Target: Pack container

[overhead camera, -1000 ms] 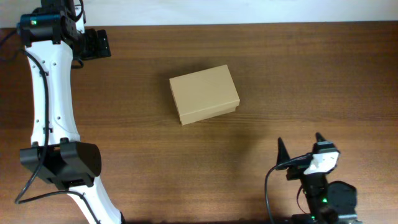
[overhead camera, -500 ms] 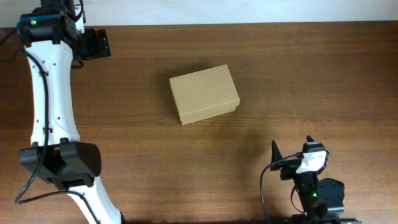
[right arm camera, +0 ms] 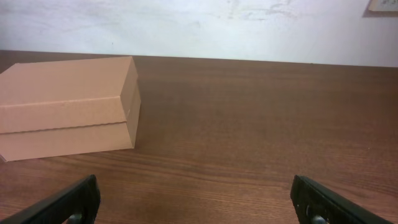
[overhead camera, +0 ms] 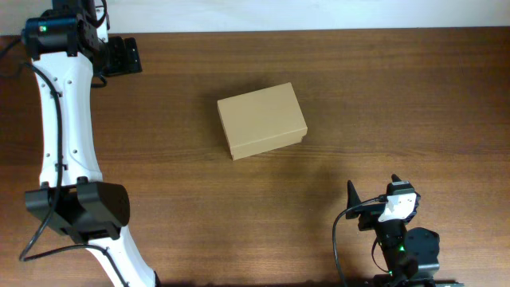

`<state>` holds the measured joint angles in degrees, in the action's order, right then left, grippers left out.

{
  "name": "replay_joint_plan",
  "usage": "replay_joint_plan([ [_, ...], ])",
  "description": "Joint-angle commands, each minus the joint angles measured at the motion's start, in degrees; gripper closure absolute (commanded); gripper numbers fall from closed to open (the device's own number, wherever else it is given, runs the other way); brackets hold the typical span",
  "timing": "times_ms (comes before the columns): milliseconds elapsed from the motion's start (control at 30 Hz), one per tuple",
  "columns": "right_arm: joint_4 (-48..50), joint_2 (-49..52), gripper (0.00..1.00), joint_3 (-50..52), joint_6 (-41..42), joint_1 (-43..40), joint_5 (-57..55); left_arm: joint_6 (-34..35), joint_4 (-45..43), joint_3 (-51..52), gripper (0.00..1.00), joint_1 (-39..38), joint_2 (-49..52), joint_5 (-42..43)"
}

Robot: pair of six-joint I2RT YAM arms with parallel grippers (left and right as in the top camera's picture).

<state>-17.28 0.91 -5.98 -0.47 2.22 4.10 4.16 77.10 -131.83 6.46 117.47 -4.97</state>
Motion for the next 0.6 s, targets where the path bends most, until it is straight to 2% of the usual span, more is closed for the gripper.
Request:
replay_joint_plan([
  [0,0.35,-0.70,0.01,0.79,-0.37,-0.42,0.17,0.11,0.07,-0.11,0.00,0.09,-0.24,-0.46],
  [367,0.35,-0.72,0.01,0.79,-0.37,-0.42,0.17,0.11,0.07,-0.11,0.00,0.09,-0.52,-0.46],
  [567,0.37,-0.72,0.01,0.79,-0.37,-0.42,0.17,0.11,0.00,2.60,0.00,-2.38,-8.39,-0.46],
])
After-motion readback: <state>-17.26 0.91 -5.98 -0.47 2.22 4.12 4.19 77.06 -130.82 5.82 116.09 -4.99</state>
